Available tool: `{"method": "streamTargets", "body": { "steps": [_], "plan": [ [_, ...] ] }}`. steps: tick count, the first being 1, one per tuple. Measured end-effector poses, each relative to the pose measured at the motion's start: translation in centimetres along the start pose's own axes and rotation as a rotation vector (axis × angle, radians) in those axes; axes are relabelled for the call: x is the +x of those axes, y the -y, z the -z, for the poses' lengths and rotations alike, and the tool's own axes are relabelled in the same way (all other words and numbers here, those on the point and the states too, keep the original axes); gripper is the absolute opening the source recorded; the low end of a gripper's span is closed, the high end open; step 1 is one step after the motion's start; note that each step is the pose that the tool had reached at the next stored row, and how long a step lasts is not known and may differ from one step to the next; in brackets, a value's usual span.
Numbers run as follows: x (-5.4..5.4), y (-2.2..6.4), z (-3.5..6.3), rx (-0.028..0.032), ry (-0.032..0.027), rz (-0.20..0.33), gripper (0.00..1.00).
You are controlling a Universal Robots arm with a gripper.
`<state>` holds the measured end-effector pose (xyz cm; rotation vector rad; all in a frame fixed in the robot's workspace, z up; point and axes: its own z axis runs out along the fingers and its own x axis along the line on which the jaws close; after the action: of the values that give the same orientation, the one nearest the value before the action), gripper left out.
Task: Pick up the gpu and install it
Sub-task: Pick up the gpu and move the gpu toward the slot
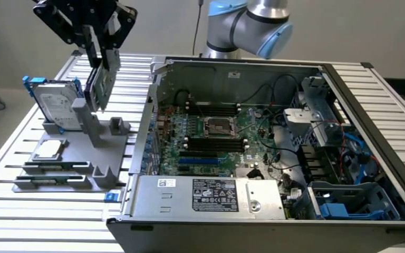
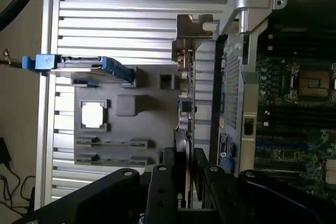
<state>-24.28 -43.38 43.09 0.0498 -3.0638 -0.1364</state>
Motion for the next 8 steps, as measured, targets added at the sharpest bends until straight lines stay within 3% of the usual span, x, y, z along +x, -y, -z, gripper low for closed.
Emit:
{"method": "streamTargets", "body": {
  "steps": [8],
  "plan": [
    [-3.5, 0.01, 1.41, -0.0049, -0.0092, 0.0, 0.26]
  ]
}}
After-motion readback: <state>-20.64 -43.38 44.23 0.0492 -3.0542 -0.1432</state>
